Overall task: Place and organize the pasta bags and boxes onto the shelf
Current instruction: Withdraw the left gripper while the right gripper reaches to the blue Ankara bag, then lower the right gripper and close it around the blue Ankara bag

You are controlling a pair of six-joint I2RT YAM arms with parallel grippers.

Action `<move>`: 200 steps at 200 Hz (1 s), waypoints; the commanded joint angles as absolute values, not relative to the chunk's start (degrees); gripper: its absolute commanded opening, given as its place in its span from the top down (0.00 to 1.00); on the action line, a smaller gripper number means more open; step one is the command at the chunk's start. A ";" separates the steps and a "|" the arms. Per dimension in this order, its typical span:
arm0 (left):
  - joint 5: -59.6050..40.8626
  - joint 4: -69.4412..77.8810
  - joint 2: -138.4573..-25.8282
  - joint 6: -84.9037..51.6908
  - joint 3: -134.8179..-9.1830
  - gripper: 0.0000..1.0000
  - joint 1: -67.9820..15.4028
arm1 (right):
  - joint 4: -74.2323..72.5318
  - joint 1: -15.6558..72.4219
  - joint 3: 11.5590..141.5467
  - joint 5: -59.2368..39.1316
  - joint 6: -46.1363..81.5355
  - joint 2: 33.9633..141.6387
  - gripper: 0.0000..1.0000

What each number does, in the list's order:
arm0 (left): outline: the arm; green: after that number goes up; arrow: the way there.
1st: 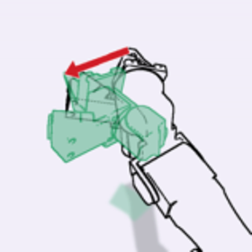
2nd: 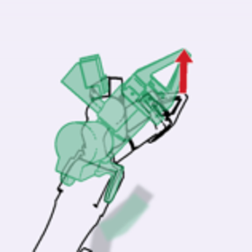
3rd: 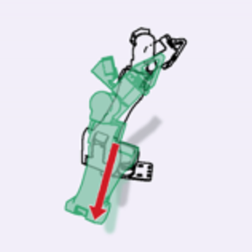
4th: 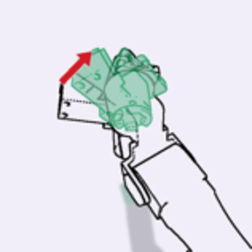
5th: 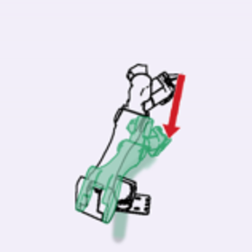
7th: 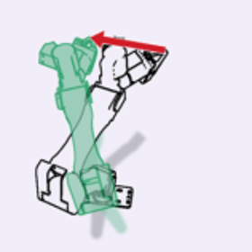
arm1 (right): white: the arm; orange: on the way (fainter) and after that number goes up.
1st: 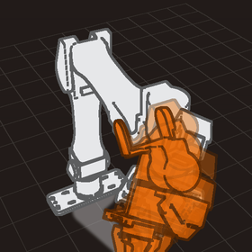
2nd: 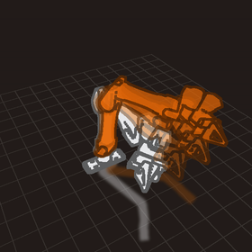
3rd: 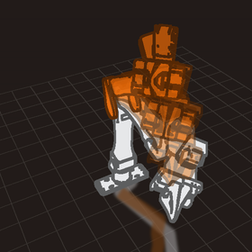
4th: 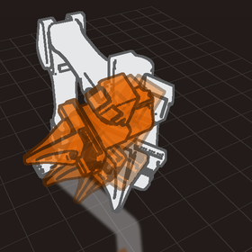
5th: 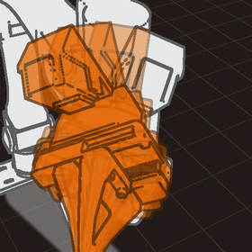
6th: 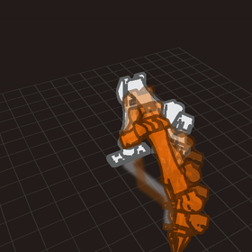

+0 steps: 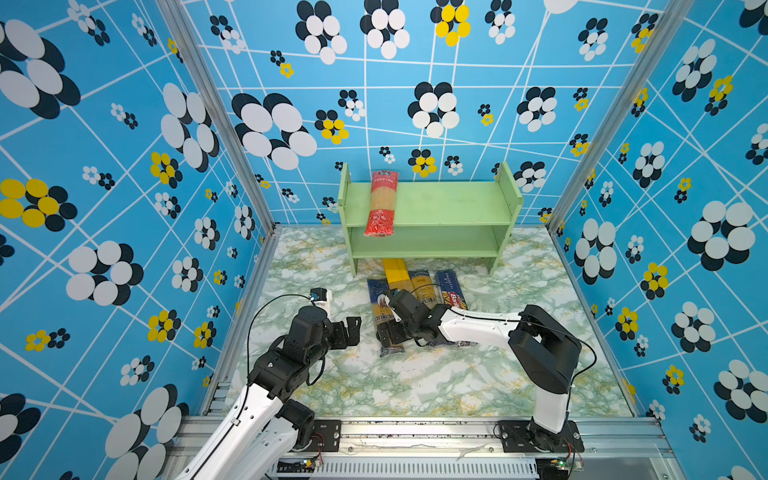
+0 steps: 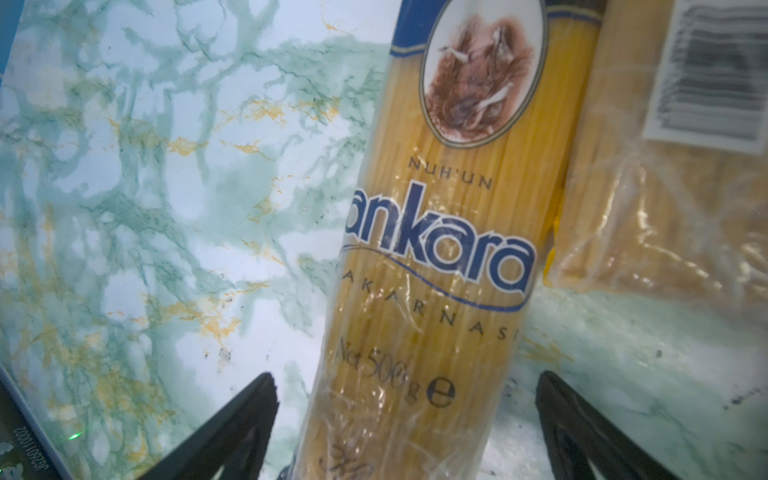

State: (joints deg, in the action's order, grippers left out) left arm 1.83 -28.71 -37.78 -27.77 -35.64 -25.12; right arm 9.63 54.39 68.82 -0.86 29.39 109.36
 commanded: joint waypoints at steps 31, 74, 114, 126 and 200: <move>0.52 -29.14 -37.35 -28.75 -33.88 0.01 -24.17 | 11.70 56.37 72.86 1.89 30.59 112.53 0.03; 0.33 -29.18 -37.27 -28.83 -33.69 0.01 -24.08 | 14.41 57.22 75.01 4.56 30.50 114.17 0.04; 0.20 -29.02 -37.25 -28.62 -33.45 0.01 -23.79 | 14.47 57.21 75.00 5.02 30.56 114.58 0.04; 0.10 -28.84 -37.20 -28.61 -33.22 0.01 -23.70 | 14.57 57.26 75.05 5.02 30.53 114.61 0.04; -0.40 -27.97 -37.59 -29.06 -31.76 0.01 -23.27 | 14.76 57.39 75.76 4.87 30.91 116.05 0.08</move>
